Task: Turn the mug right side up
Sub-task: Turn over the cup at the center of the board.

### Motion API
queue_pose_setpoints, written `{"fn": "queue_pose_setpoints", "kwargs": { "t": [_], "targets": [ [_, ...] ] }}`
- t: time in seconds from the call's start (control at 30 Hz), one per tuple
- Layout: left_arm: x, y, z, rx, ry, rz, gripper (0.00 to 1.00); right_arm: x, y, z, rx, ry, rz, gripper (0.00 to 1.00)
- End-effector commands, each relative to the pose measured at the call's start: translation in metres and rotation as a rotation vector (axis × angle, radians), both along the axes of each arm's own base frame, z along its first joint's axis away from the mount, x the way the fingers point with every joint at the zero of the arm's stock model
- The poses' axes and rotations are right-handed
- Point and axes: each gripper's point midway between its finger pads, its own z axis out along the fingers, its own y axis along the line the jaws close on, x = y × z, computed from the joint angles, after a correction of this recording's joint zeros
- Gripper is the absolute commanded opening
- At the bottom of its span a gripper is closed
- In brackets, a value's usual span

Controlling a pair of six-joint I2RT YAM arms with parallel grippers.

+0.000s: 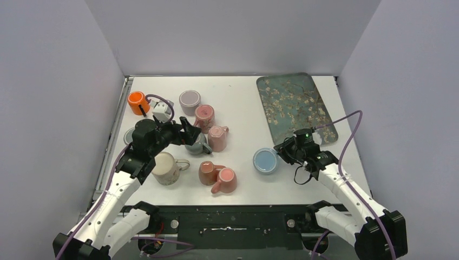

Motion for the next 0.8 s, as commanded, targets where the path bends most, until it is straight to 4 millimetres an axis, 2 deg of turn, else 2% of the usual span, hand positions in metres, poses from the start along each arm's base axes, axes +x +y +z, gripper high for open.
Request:
{"fn": "queue_pose_setpoints", "kwargs": {
  "t": [0.0,0.3,0.4,0.47,0.6,0.77],
  "targets": [
    [0.002,-0.006,0.017,-0.035,-0.025,-0.017,0.89,0.022,0.019,0.045,0.071,-0.224,0.082,0.0],
    [0.005,-0.011,0.019,-0.041,-0.005,-0.035,0.89,0.019,0.048,0.08,0.108,-0.446,0.25,0.0],
    [0.006,-0.01,0.02,-0.024,-0.008,-0.037,0.89,0.016,0.054,0.095,0.118,-0.531,0.29,0.0],
    [0.006,-0.007,0.02,-0.001,-0.01,-0.03,0.9,0.016,0.06,0.113,0.129,-0.614,0.319,0.0],
    [0.005,-0.004,0.02,0.012,-0.011,-0.023,0.91,0.015,0.066,0.13,0.096,-0.721,0.351,0.0],
    [0.002,-0.011,0.017,-0.012,0.016,-0.054,0.91,0.016,0.077,0.145,0.035,-0.849,0.401,0.0]
  ]
}}
